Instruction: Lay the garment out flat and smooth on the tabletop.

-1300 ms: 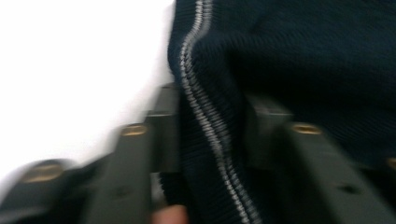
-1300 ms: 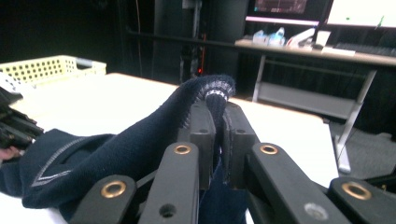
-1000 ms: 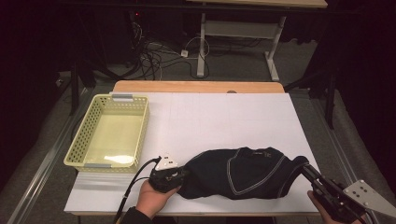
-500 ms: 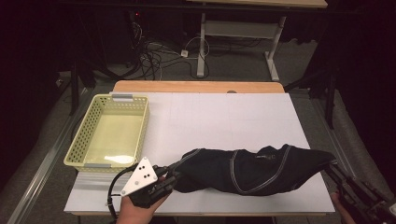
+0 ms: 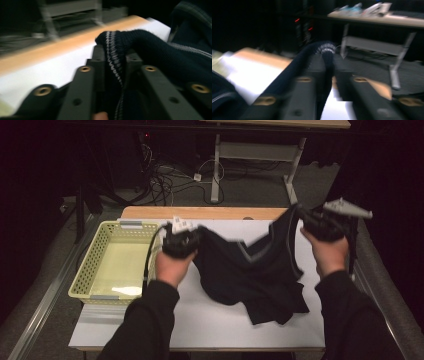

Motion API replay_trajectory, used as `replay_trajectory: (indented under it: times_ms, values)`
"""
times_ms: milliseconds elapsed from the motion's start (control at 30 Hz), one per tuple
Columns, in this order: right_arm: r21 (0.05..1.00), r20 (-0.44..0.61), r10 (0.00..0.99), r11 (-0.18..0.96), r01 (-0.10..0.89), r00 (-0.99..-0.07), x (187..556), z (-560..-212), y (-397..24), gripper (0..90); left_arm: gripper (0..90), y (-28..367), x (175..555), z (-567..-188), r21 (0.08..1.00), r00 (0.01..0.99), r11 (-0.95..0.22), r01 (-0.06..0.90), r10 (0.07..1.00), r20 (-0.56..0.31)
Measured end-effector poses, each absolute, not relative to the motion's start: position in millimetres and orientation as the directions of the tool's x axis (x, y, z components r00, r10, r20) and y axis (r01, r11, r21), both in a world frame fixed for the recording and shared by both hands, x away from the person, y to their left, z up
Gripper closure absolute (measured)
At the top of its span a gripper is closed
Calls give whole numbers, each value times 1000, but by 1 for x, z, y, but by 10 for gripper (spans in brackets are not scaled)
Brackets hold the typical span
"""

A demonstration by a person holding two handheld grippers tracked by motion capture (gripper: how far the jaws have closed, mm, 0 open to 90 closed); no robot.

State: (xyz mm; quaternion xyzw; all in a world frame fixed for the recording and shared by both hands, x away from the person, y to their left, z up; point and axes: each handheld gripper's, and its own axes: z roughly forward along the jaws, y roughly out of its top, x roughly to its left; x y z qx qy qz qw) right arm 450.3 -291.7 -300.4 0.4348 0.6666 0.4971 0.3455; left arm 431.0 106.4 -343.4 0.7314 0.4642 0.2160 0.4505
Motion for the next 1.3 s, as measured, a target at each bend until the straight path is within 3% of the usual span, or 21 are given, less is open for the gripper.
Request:
replay_trajectory:
  times_ms: [33, 67, 233, 300, 333, 533, 600, 700, 800, 833, 967, 1167, 1300]
  values:
    - [958, -13, 931, 116, 262, -364, 462, -296, -291, 527, 509, 107, 437, -343, 854, 469, -152, 498, 876, -118]
    - [951, -14, 934, 123, 285, -356, 471, -296, -291, 499, 467, 107, 437, -345, 856, 468, -154, 493, 876, -113]
    - [920, -14, 918, 167, 354, -395, 464, -330, -293, 459, 406, 105, 408, -380, 882, 586, -167, 440, 798, -142]
    - [916, 0, 912, 165, 367, -411, 447, -346, -299, 451, 394, 107, 389, -399, 884, 619, -177, 433, 771, -149]
    - [913, 1, 909, 170, 371, -417, 436, -353, -302, 448, 336, 108, 379, -409, 880, 633, -185, 437, 759, -155]
    - [904, -4, 894, 195, 382, -447, 358, -389, -314, 443, 324, 121, 312, -453, 888, 702, -232, 397, 700, -131]
    - [900, 10, 891, 189, 392, -454, 332, -402, -316, 442, 253, 126, 296, -463, 879, 703, -241, 412, 697, -139]
    - [891, 0, 890, 207, 404, -457, 298, -421, -315, 442, 251, 135, 280, -476, 872, 707, -246, 423, 691, -148]
    - [886, 9, 892, 203, 417, -453, 274, -439, -314, 438, 242, 142, 277, -481, 864, 710, -253, 435, 687, -156]
    - [887, 19, 892, 193, 420, -451, 268, -445, -314, 434, 190, 143, 277, -481, 866, 707, -259, 429, 692, -144]
    - [893, 37, 888, 176, 414, -458, 252, -464, -312, 422, 145, 145, 279, -486, 869, 703, -255, 423, 697, -138]
    - [887, 28, 884, 193, 419, -466, 253, -472, -322, 417, 13, 141, 287, -490, 865, 699, -249, 436, 699, -151]
    - [896, 45, 882, 172, 409, -468, 254, -470, -329, 419, 0, 146, 289, -491, 870, 701, -209, 446, 686, -194]
